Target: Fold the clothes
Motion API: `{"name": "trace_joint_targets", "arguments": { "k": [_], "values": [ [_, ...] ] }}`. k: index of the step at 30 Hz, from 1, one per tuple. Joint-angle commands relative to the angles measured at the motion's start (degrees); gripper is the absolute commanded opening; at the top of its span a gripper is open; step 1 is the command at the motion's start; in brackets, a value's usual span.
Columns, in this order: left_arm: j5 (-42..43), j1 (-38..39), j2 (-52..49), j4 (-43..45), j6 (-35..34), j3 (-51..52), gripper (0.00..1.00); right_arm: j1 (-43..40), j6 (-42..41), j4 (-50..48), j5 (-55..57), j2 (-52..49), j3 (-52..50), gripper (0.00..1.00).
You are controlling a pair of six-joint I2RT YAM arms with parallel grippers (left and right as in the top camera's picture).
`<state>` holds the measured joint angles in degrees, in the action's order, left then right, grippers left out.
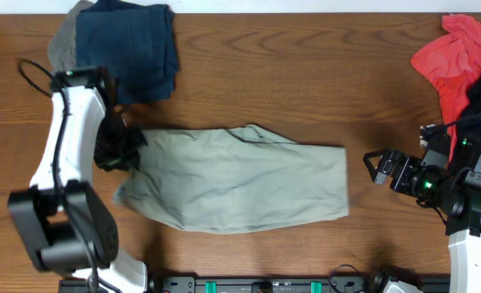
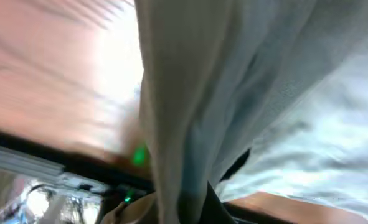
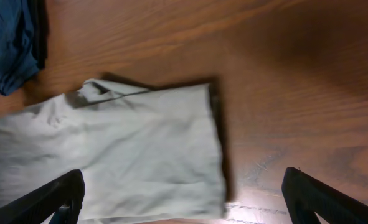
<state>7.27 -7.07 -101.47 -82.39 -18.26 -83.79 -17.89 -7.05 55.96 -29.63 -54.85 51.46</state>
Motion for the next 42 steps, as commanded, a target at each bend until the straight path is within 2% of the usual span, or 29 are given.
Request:
{"name": "trace_joint_targets", "arguments": {
  "k": [1,5,9,20,25,33,35,39,42],
  "values": [
    [-5.8,4.1,5.0,-4.7,-3.1,-7.8,0.06,0.0,-0.4,0.0,-0.8,-1.2,0.2,0.99],
    [-5.8,11.6,8.1,-7.7,-4.9,-12.6,0.06,0.3,-0.4,-0.2,-0.9,-3.0,0.2,0.99],
    [-5.8,20.9,9.7,-6.3,-9.4,-13.0,0.06,1.7,-0.5,-0.7,-0.9,-5.2,0.2,0.99],
    [-5.8,44.4,4.7,8.3,-18.5,-13.0,0.06,5.3,-0.4,-3.0,1.5,-13.6,0.2,0.99],
    [-5.8,51.0,-0.4,15.3,-19.4,-12.9,0.06,5.6,-0.4,-3.3,2.4,-18.5,0.2,0.99],
    [-5.8,55.1,-7.8,18.2,-21.1,-12.9,0.06,5.6,0.3,-3.7,5.3,-27.9,0.2,0.98],
    [-5.8,54.9,-7.8,17.8,-21.0,-12.9,0.06,5.6,0.3,-3.5,6.5,-30.7,0.2,0.88],
    [-5.8,52.9,-6.3,15.9,-21.0,-13.0,0.06,5.7,0.3,-2.8,4.8,-35.5,0.2,0.47],
    [-5.8,50.1,-4.0,13.7,-21.0,-13.0,0.06,6.6,0.3,-3.3,4.7,-37.7,0.2,0.31]
  ]
}}
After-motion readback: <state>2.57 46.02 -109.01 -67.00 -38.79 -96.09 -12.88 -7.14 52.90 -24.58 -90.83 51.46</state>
